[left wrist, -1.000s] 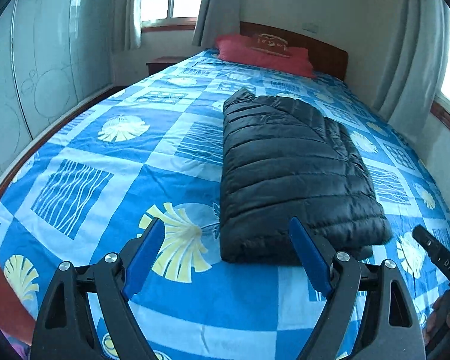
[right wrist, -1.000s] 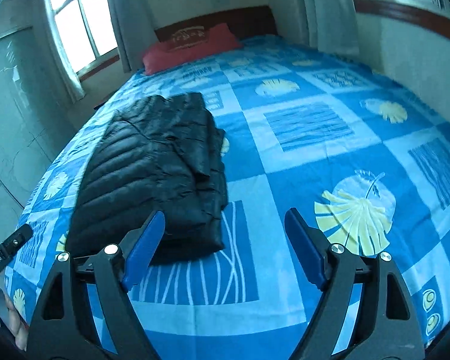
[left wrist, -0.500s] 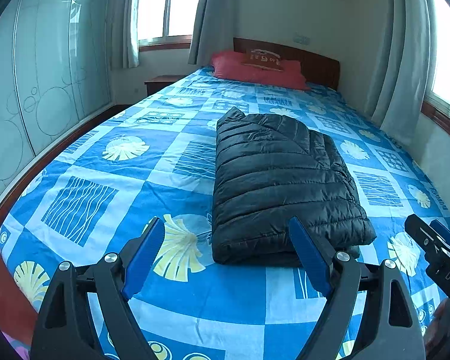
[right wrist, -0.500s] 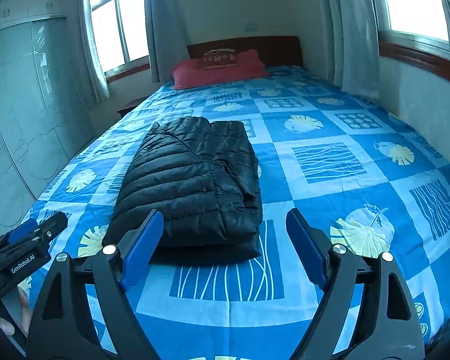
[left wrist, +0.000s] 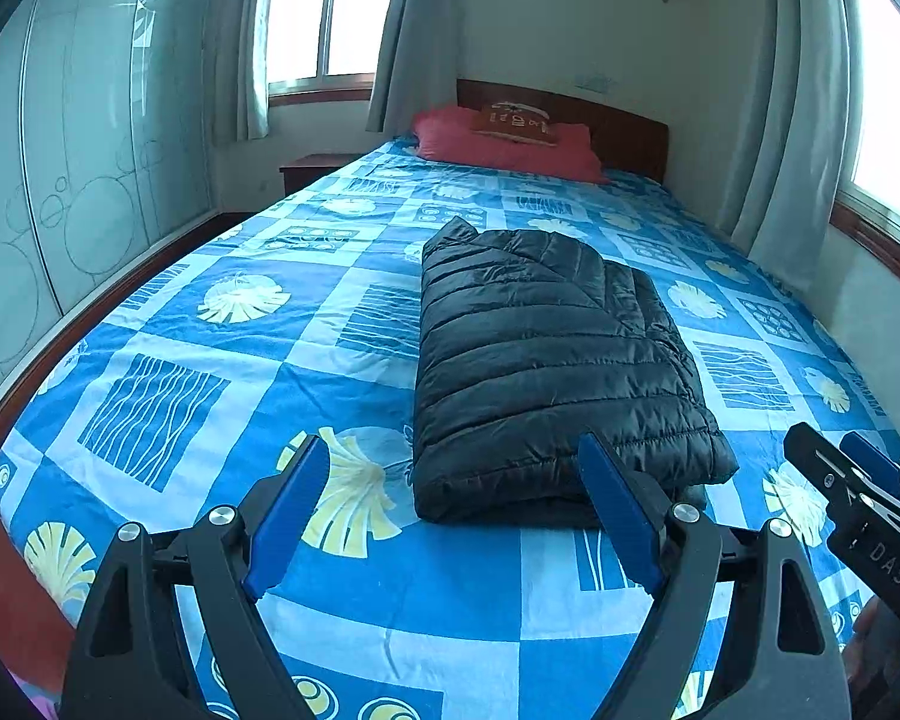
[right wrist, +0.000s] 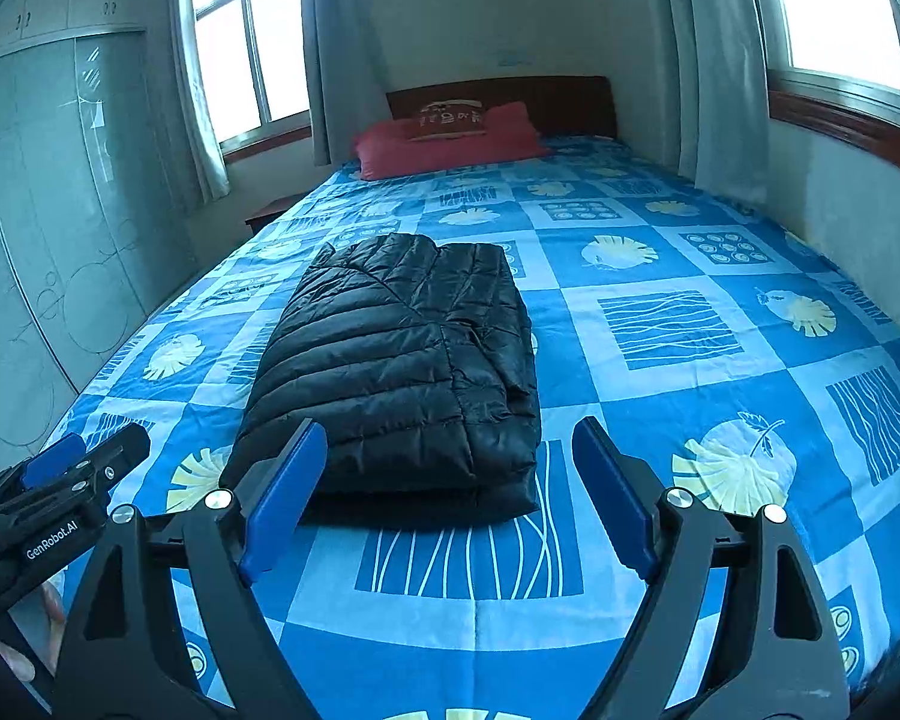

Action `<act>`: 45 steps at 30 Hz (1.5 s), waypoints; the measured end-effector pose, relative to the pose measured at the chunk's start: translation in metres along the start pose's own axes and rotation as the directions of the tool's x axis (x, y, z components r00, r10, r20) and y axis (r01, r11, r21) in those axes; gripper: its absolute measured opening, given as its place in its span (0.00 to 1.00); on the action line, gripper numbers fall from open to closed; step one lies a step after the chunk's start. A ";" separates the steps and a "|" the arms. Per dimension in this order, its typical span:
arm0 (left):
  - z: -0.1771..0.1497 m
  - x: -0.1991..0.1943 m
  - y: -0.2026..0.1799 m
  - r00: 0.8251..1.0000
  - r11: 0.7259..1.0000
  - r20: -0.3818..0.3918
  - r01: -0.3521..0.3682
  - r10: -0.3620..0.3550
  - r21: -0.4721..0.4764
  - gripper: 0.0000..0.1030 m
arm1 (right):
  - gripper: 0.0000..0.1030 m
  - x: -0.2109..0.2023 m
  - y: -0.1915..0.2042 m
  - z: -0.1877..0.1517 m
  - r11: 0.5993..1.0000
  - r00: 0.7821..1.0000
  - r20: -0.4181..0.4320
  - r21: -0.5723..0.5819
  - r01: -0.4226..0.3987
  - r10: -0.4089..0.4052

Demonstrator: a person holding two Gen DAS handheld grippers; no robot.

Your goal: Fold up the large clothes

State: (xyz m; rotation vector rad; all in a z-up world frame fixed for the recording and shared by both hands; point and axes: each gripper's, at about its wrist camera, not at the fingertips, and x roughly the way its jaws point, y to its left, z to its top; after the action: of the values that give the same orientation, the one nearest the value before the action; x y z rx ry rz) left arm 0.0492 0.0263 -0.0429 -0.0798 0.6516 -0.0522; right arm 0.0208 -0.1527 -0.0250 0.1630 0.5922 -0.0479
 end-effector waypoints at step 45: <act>-0.003 0.000 -0.005 1.000 1.000 0.007 0.000 0.000 0.003 0.81 | 0.82 0.003 0.005 -0.004 1.000 1.000 -0.003 -0.013 -0.002 0.002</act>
State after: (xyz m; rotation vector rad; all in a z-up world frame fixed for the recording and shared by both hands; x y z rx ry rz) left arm 0.0474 0.0216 -0.0448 -0.0769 0.6445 -0.0528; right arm 0.0215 -0.1468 -0.0289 0.1513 0.5956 -0.0417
